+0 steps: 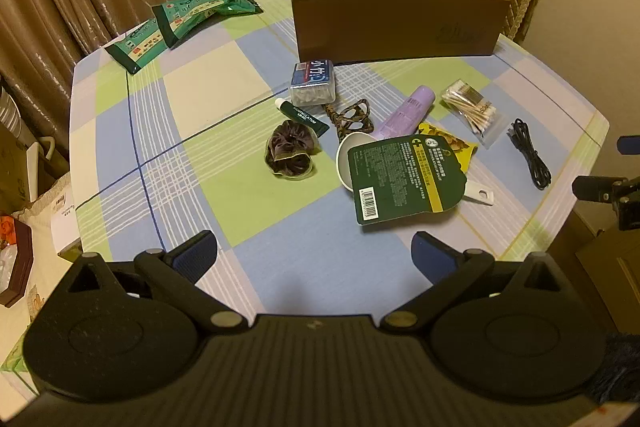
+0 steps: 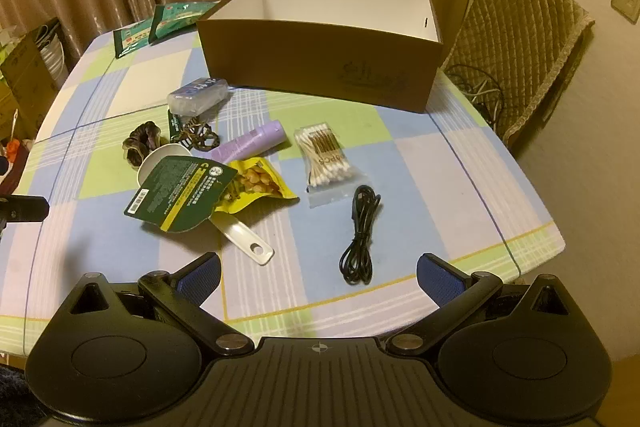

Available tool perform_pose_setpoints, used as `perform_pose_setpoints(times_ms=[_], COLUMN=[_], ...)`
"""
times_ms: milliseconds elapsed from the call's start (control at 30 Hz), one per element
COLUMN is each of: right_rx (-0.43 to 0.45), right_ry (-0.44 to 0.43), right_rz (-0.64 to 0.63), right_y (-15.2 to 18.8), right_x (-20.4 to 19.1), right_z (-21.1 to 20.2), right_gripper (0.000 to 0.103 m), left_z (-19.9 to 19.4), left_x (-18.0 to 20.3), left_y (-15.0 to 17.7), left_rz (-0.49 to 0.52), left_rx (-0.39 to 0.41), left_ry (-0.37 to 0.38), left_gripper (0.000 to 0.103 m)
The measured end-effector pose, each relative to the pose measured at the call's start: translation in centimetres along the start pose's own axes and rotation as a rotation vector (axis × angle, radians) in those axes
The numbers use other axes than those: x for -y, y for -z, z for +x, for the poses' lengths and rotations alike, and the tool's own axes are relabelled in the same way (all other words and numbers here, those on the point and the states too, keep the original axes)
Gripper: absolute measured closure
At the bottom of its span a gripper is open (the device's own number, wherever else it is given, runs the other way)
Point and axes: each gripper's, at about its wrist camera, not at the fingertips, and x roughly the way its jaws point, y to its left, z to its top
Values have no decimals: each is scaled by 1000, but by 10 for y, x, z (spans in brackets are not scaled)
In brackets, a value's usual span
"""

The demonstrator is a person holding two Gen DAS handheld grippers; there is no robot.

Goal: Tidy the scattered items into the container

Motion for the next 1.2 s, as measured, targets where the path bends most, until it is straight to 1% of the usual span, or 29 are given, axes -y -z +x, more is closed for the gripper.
perform_pose_setpoints(times_ms=[600,767,1000,1100,1200], right_rx=[0,-11,-18,-12,-12], right_ry=[-16,-12,-33,-38,-39], right_rz=[-9,-11,6,9,14], right_y=[-5,-7,-6,-4,-2], right_x=[-3,-3,8,15,22], right_z=[6,10,15,16,18], right_gripper=[2,2,2,2,2], left_z=[7,10,20,26,32], left_x=[-2,-3,1,3,5], left_y=[-3,-4,-3,-3,-3], left_rz=[2,5,61,103,163], left_rx=[-10,-11,-5,1,13], left_ry=[5,6,36,54,87], left_gripper=[1,1,1,1,1])
